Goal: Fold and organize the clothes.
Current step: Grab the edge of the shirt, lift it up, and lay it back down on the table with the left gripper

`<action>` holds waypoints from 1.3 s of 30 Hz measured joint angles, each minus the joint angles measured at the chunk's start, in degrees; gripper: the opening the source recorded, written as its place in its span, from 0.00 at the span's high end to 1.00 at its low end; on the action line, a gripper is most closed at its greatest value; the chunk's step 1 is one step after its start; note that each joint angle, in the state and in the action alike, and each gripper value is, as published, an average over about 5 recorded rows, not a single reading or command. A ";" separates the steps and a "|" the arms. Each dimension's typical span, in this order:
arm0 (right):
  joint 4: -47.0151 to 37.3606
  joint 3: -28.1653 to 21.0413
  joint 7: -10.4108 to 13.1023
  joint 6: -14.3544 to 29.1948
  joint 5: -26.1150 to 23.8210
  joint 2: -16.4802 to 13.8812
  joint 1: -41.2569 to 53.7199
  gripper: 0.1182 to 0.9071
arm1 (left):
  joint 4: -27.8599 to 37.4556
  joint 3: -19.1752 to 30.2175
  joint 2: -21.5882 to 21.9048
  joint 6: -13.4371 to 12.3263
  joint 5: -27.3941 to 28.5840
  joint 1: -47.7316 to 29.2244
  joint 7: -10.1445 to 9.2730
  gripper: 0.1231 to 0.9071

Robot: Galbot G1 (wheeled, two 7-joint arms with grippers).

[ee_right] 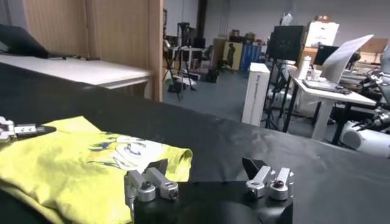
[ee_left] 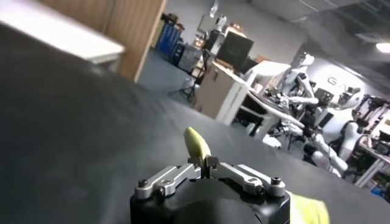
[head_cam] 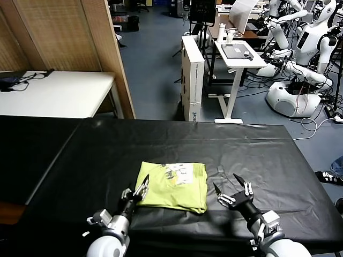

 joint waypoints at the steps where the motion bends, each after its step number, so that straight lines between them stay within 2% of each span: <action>1: 0.02 0.00 0.00 0.00 -0.05 0.04 -0.04 0.00 | -0.01 -0.04 0.00 0.00 -0.05 0.03 0.02 0.30; 4: 0.09 0.01 0.00 0.00 -0.20 0.11 -0.21 0.00 | -0.10 -0.13 0.04 0.00 -0.35 0.15 0.05 0.44; 9: 0.15 0.01 0.00 0.04 -0.44 0.20 -0.30 0.00 | -0.52 -0.17 0.00 0.55 -2.24 0.31 -0.01 0.81; 12: 0.15 0.01 0.00 0.06 -0.57 0.25 -0.42 0.00 | -0.93 -0.18 -0.15 1.53 -4.07 0.41 -0.20 0.93; 16: 0.13 0.01 0.02 0.06 -0.63 0.20 -0.43 0.00 | -1.79 -0.33 -0.16 2.66 -4.59 0.62 -0.53 0.93; 23: -0.64 -0.01 0.08 0.17 -0.77 0.75 -0.33 0.00 | -4.74 -3.20 2.91 4.49 -0.18 1.11 -0.47 0.93; 29: -1.43 -0.28 0.09 0.26 -0.80 1.28 0.18 0.00 | -8.37 -9.05 10.10 6.73 -4.85 2.20 -0.55 0.93; 35: -2.43 -0.69 0.10 0.43 -0.80 1.84 0.60 0.00 | -12.32 -17.08 18.98 7.42 -9.81 3.90 -0.87 0.93; 39: -3.19 -1.27 0.10 0.56 -0.91 2.40 0.97 0.00 | -15.02 -21.71 23.23 8.47 -11.17 3.98 -2.37 0.93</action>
